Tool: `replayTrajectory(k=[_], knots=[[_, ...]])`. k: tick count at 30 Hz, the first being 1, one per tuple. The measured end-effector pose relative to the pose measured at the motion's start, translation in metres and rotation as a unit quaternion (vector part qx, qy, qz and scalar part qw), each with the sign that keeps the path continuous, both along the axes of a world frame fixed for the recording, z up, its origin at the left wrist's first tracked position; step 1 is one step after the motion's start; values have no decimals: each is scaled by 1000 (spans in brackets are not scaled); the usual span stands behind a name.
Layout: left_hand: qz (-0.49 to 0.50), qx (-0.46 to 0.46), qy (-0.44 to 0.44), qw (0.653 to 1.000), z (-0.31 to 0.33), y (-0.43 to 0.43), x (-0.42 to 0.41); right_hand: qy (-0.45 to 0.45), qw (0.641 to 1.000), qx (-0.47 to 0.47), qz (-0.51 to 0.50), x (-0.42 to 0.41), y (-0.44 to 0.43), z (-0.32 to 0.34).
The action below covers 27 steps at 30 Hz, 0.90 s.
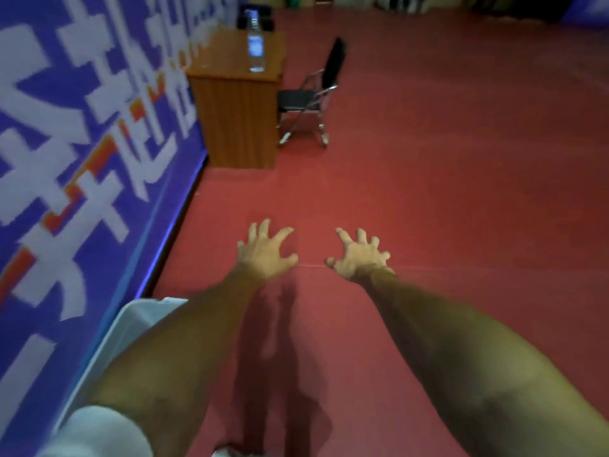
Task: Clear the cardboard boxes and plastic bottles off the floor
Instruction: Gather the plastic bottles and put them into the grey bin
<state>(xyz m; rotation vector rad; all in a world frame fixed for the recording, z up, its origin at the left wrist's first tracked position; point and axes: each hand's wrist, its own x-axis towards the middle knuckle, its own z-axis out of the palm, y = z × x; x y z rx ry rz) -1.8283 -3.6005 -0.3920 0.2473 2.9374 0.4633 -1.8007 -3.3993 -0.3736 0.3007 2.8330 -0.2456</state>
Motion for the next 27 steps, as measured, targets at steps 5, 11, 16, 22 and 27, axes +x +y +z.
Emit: replayTrajectory(k=[5, 11, 16, 22, 27], knots=[[-113, 30, 11, 993, 17, 142, 19, -8, 992, 26, -124, 66, 133, 14], [-259, 6, 7, 966, 22, 293, 47, 3, 970, 22, -242, 144, 258, 15], [-362, -14, -5, 932, 22, 412, 63, 2, 942, 12, -334, 195, 348, 7], [-460, -5, 4, 888, 22, 572, 69, 23, 895, 0, -445, 230, 463, 6], [-546, -16, 4, 838, 16, 689, 107, 32, 840, -15, -542, 280, 537, -7]])
